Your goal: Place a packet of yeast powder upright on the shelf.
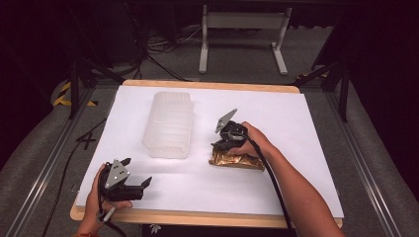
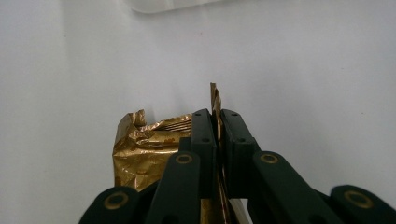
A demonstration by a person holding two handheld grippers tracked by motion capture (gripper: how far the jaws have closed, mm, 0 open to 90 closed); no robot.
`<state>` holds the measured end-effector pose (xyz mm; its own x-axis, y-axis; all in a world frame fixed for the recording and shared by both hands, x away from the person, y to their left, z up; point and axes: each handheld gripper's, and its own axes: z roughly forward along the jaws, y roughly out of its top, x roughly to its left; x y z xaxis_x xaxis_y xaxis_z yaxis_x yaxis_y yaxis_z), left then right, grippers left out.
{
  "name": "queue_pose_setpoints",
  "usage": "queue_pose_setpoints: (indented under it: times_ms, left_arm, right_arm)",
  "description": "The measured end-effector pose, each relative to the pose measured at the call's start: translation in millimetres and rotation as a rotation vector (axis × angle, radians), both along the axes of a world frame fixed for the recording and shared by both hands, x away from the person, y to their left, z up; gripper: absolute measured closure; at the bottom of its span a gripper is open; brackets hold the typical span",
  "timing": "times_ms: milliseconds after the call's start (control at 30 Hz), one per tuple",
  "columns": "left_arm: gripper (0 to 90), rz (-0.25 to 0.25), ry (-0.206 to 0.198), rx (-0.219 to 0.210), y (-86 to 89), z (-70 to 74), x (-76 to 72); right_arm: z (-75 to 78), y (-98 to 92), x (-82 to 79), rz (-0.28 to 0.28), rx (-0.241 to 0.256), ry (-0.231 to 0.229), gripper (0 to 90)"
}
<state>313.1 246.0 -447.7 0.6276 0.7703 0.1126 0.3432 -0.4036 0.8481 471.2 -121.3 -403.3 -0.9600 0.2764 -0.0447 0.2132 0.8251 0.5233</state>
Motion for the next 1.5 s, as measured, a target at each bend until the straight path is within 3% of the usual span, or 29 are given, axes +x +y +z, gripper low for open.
queue_pose_setpoints:
  times_ms: [100, 267, 467, 633, 800, 967, 1200, 1500]
  left_arm:
    - [7.1, 0.003, 0.003, 0.001, -0.1, -0.2, 0.3]
    - [7.1, 0.0, 0.0, 0.005, -1.1, 0.0, 0.7]
    - [7.0, -0.003, 0.001, -0.006, -0.9, -0.2, 0.5]
    - [7.0, 0.002, 0.002, -0.023, 0.9, 0.2, 0.7]
    - [7.0, 0.01, -0.006, -0.036, 1.7, 1.2, 1.3]
    - [7.0, 0.006, -0.001, -0.037, 0.5, 1.3, 1.0]
    - [7.0, 0.01, 0.003, -0.045, 2.0, 0.9, 2.4]
    - [7.0, 0.007, -0.002, -0.03, 0.5, 1.2, 1.6]
  right_arm:
    - [3.4, -2.7, -4.5, 0.012, 0.002, -0.018, 86.0]
    - [16.6, -12.6, -15.9, -0.024, 0.016, -0.077, 87.2]
    - [41.9, -30.8, -28.9, -0.073, 0.091, -0.139, 87.5]
    - [51.7, -43.9, -34.5, -0.109, 0.141, -0.171, 87.8]
    - [62.2, -57.3, -40.0, -0.188, 0.23, -0.242, 88.0]
    - [71.8, -66.2, -44.7, -0.217, 0.293, -0.263, 88.0]
    - [78.6, -68.4, -44.5, -0.229, 0.313, -0.278, 87.7]
    - [86.9, -77.8, -49.3, -0.228, 0.278, -0.276, 86.8]
